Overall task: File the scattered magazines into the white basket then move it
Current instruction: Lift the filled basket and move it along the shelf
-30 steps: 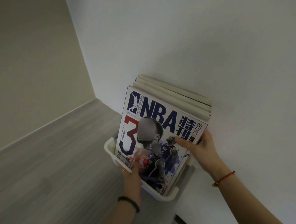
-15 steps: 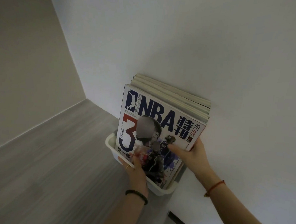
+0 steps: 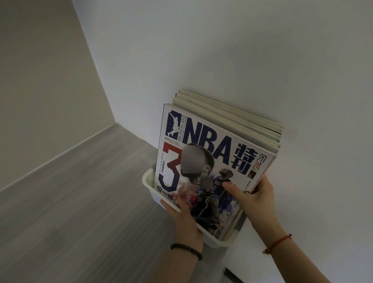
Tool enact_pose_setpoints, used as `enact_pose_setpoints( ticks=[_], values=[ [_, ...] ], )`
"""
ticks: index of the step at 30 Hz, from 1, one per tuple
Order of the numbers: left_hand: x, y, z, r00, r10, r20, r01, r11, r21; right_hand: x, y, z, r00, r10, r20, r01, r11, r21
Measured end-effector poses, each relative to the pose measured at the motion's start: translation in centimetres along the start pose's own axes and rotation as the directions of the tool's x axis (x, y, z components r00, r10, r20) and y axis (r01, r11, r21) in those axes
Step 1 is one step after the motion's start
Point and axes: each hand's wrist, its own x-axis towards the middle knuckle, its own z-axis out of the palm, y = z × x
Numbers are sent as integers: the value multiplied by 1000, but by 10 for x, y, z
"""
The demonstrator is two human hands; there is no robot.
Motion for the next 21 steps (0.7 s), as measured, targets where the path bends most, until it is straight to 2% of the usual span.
enact_pose_setpoints(
  ticks=[7,11,21],
  values=[
    [2,-3,-6,999,-51,6,51,999,2,-1,-1,-1,999,33,9,-33,999,20],
    [-5,-5,-9,987,-125,-96,138,981,134,-3,-3,-5,998,54,21,-55,997,49],
    [-17,20,-12,995,-70,73,48,963,266,3,-3,1,1000,-15,17,15,1000,-3]
  ],
)
